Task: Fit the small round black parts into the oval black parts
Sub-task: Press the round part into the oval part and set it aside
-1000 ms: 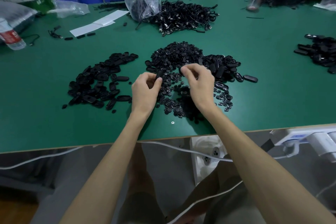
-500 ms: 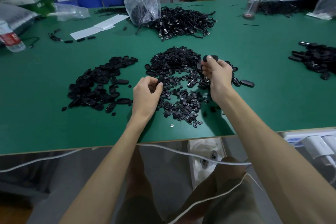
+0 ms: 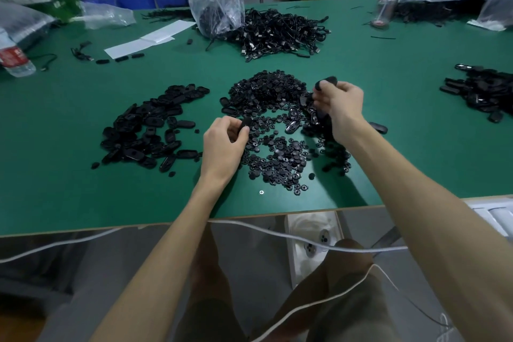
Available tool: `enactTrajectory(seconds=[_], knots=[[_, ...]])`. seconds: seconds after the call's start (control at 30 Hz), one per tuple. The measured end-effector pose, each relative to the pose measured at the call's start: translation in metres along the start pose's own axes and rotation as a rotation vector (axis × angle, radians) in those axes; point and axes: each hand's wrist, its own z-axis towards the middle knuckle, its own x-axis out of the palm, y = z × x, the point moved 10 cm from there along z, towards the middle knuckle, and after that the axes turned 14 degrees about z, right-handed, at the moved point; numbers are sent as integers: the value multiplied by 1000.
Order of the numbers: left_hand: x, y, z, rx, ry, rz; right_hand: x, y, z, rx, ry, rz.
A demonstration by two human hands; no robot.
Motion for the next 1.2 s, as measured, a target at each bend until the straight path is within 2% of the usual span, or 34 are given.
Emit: enactTrajectory(seconds=[0.13,0.23,0.33,0.53,0.67,0.8,0.93,1.07,1.2], knots=[[1,0,-1,6,12,6,0,10,8,-196,83,-484],[2,0,-1,7,23,16,11,10,7,-351,308,-920],[2,-2,-2,13,26,15,0,7,14,-381,352,-1124],[1,-5,-2,27,35,40,-36,16,33,-295,241,-1148],[1,-8,-2,54,26,64,-31,28,20,-378,194,-1083],[3,-11,-2,91,23,84,18,17,-21,-445,428,-1024],[4,-14,-4,117,30,102,59,-14,-57,-380,679,-1041],[5,-19,-6,154,22,130,63,-33,-58,-308,674,-1191],[8,-26,-9,199,32,175,61,-37,-56,-236,661,-1085]])
